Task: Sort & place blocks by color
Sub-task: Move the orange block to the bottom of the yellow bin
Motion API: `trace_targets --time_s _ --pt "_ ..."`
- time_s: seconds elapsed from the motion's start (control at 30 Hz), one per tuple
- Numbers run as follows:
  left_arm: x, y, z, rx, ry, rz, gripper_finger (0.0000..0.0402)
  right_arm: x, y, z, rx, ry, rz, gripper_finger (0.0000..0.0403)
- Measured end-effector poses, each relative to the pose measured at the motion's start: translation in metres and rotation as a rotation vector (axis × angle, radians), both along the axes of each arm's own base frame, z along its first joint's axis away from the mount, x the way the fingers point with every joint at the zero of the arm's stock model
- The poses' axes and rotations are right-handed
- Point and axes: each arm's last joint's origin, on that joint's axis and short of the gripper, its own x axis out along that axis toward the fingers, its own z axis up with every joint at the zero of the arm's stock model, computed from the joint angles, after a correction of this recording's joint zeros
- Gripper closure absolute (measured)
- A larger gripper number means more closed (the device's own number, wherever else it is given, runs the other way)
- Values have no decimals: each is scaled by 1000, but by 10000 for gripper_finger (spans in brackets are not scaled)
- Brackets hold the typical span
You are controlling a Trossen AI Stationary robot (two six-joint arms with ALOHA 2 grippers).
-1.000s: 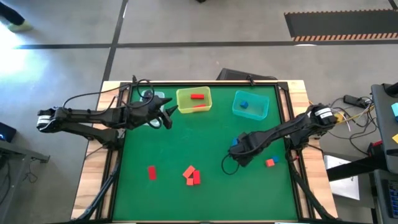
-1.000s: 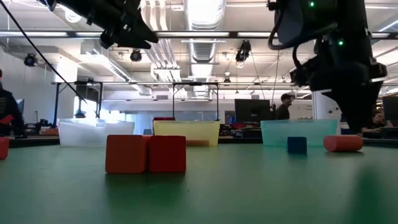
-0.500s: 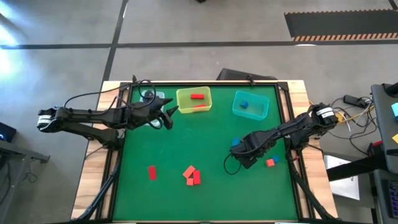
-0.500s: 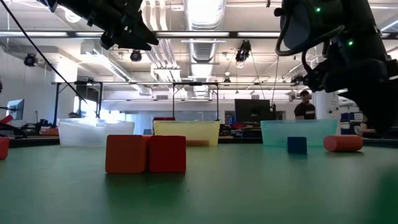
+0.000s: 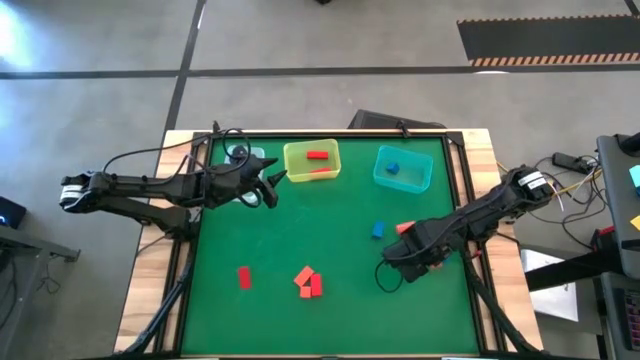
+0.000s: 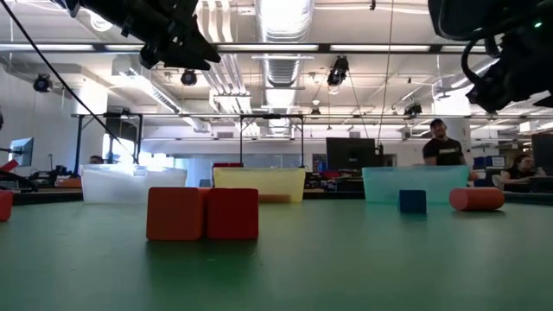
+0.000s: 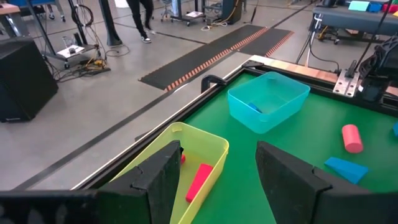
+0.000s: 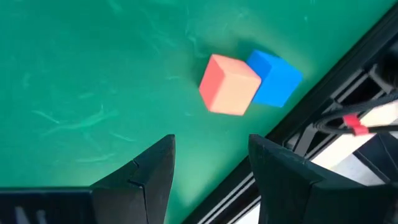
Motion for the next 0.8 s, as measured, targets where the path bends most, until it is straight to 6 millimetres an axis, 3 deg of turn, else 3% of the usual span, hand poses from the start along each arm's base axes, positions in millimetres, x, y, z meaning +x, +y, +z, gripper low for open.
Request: trace_targets --time_s 0.2,0.8 --pt "0 0 0 4 4 -1 210 -5 7 -9 -55 35 -18 209" --pt "0 0 0 4 -1 0 210 -21 0 -46 -84 20 -33 208"
